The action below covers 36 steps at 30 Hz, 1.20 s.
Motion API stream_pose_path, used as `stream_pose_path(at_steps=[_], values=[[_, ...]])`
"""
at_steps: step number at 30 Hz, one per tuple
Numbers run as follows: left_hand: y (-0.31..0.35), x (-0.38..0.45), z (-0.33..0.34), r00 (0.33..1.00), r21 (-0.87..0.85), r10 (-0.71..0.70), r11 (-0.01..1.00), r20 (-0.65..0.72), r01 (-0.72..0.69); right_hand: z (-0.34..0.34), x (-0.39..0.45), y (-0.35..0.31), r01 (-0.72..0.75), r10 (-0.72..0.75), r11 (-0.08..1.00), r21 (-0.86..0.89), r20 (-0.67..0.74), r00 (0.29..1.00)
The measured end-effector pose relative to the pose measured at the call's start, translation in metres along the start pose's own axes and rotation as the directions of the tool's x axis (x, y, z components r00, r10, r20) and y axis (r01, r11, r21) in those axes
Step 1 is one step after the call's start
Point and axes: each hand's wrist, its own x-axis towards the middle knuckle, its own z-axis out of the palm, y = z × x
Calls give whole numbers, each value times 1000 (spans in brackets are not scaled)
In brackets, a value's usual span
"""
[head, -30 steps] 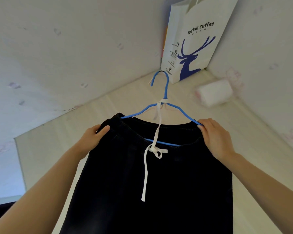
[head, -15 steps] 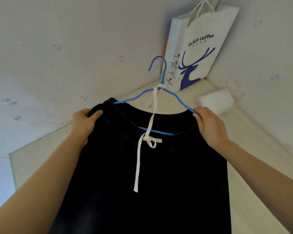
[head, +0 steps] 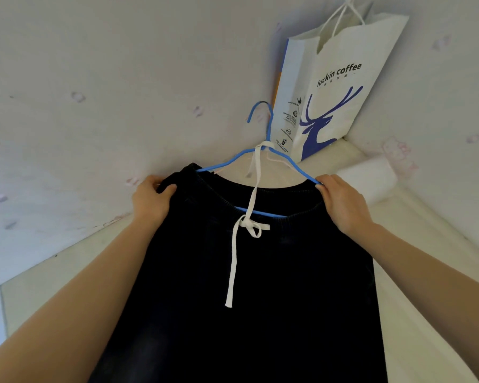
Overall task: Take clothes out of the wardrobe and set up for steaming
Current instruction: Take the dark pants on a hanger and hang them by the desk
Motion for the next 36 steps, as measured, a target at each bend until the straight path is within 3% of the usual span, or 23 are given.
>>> stream_pose_path(at_steps=[4, 6, 9, 11, 18, 25, 32, 36], values=[[-23, -32, 23, 964, 269, 267, 929, -11, -254, 16, 1, 3, -14, 14, 1000, -8, 44, 999], [-34, -60, 37, 902, 401, 421, 812, 98, -423, 22, 2, 5, -19, 20, 1000, -6, 43, 999], [-46, -94, 55, 831, 505, 460, 661, 311, -555, 28, 3, 8, -23, 24, 1000, -11, 35, 999], [-55, -99, 64, 820, 554, 428, 605, 380, -572, 30, 7, 9, -24, 25, 999, -21, 50, 998], [-52, -73, 84, 817, 598, 416, 557, 399, -576, 27, 26, 23, -4, 11, 998, -69, 95, 995], [-49, -69, 91, 820, 615, 425, 545, 383, -570, 41, 29, 32, 110, -61, 944, -312, 163, 985], [-45, -84, 91, 828, 600, 423, 572, 368, -559, 33, 19, 29, -47, 75, 986, -161, 168, 983], [-39, -98, 90, 860, 596, 379, 620, 342, -511, 28, -4, 18, -28, 48, 992, -126, 163, 985]])
